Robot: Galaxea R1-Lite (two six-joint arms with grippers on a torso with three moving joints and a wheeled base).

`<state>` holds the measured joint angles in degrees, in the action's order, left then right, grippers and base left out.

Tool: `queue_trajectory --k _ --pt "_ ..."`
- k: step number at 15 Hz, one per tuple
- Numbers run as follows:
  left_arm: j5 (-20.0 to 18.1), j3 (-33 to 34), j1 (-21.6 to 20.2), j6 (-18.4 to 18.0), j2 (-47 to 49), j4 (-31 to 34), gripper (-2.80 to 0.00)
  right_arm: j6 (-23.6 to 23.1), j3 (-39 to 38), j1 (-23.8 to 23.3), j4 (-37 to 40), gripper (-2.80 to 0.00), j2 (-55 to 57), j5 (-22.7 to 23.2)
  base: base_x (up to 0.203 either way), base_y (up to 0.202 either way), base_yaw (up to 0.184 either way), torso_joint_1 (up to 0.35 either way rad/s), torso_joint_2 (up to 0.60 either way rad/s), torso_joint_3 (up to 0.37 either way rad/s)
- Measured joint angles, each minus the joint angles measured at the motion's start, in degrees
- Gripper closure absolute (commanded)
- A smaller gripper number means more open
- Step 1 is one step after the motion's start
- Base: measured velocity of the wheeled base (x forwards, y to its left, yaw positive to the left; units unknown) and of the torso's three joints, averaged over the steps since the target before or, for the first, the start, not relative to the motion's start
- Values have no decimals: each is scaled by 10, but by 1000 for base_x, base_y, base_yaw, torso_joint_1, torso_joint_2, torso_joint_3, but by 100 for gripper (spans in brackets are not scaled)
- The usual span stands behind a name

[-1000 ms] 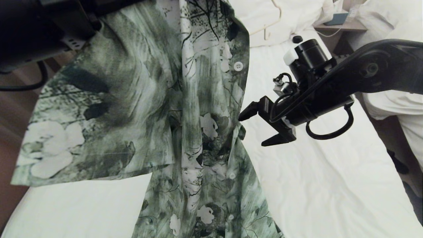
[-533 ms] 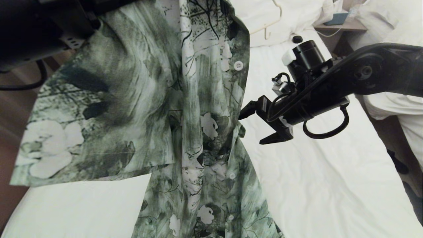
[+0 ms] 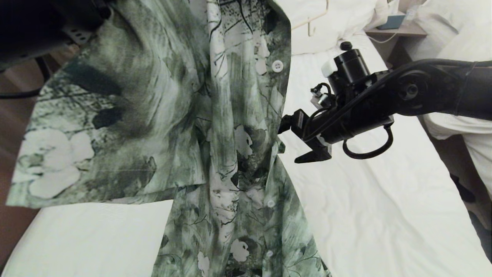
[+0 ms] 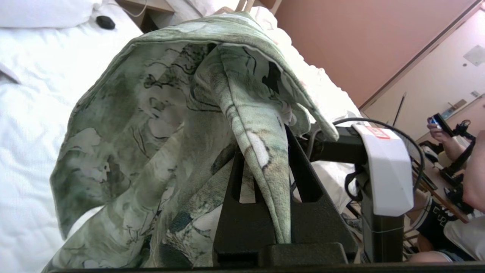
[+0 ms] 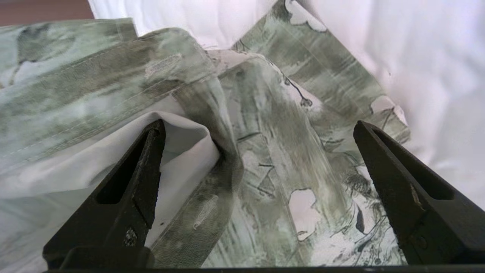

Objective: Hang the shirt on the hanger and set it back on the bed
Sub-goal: Hook the other side of the shirt onto the hanger

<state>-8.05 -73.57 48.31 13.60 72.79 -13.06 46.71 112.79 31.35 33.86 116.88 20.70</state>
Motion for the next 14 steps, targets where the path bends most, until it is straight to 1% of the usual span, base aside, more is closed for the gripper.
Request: queue_trajectory --k 3,4,14 --pt "0 -4 0 0 4 0 0 0 -1 8 -1 -280 2 1 0 0 0 0 0 0" --pt "0 -4 0 0 5 0 0 -1 -1 10 -1 0 2 1 0 0 0 0 0 0" --pt "0 -8 1 0 7 1 0 1 -1 14 -2 0 3 0 0 0 0 0 0 0"
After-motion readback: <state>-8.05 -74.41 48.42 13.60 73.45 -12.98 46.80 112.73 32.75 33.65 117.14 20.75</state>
